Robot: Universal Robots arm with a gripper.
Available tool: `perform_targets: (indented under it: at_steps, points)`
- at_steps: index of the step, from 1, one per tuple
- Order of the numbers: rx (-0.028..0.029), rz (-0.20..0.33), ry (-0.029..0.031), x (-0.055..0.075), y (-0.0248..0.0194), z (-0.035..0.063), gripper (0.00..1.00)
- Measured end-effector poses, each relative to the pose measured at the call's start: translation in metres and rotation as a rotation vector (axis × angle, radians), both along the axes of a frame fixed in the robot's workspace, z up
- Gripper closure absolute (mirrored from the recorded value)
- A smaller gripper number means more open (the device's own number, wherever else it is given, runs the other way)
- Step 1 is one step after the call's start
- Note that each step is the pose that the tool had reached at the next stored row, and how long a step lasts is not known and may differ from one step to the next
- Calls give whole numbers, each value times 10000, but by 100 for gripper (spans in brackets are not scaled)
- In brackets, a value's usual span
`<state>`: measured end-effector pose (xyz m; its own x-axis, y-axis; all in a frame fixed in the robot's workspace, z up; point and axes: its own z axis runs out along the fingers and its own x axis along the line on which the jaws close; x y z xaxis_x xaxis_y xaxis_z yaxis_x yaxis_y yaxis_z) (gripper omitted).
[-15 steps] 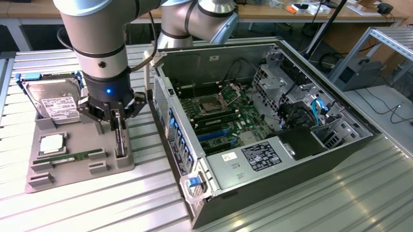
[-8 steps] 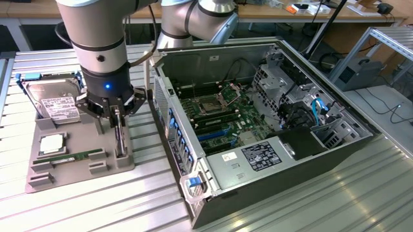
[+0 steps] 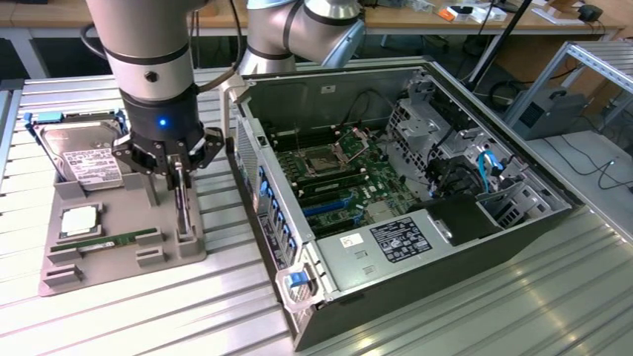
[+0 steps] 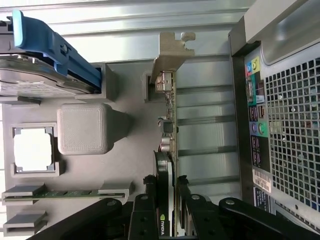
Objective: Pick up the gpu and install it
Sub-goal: 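Pick up the gpu and move the gpu toward the slot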
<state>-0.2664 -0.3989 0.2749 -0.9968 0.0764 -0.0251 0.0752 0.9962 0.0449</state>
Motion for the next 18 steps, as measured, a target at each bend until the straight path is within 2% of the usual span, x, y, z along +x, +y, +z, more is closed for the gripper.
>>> perform_targets:
  at_steps: [10, 18]
  points:
    - [0, 0, 0, 0, 0, 101, 73]
    - [0, 1, 0, 0, 0, 239, 73]
